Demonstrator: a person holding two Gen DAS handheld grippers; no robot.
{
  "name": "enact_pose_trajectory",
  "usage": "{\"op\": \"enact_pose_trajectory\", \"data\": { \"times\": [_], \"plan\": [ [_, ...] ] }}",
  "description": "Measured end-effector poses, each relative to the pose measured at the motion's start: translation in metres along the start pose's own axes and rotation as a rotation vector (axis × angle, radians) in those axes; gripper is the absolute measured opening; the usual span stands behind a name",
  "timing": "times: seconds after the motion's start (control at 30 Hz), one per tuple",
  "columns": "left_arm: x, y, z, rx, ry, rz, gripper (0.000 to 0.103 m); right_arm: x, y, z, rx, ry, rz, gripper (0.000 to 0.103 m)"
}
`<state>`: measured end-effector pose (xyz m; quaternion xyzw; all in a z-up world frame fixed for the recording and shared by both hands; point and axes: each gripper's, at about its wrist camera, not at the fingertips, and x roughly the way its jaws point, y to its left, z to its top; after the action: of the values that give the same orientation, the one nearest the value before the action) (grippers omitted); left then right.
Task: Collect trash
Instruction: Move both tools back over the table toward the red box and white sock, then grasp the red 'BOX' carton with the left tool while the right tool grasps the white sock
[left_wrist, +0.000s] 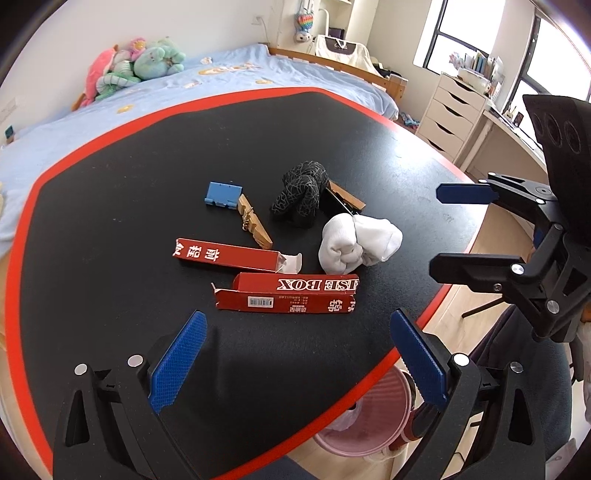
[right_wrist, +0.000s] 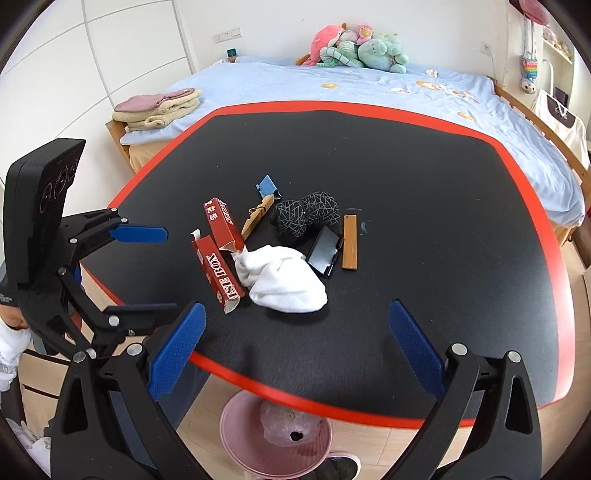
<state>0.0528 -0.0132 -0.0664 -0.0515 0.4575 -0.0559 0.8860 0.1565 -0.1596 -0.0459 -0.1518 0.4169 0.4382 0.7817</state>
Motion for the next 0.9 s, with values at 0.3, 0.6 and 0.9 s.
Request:
{"op": "enact_pose_trajectory", "data": {
  "times": [0.3,0.6,0.9],
  "plan": [
    [0.021,-0.003,0.003,0.000,-0.010,0.047,0.095,0.026,-0.003,0.010,-0.011,0.035,0.060,0.076],
    [0.030,-0.007,0.003,-0.007,-0.034,0.077,0.095,0.040,-0.002,0.011,-0.019,0.062,0.086,0.056],
    [0.028,-0.009,0.000,0.014,-0.056,0.089,0.088,0.042,-0.001,0.010,-0.020,0.066,0.096,0.035]
  ]
}}
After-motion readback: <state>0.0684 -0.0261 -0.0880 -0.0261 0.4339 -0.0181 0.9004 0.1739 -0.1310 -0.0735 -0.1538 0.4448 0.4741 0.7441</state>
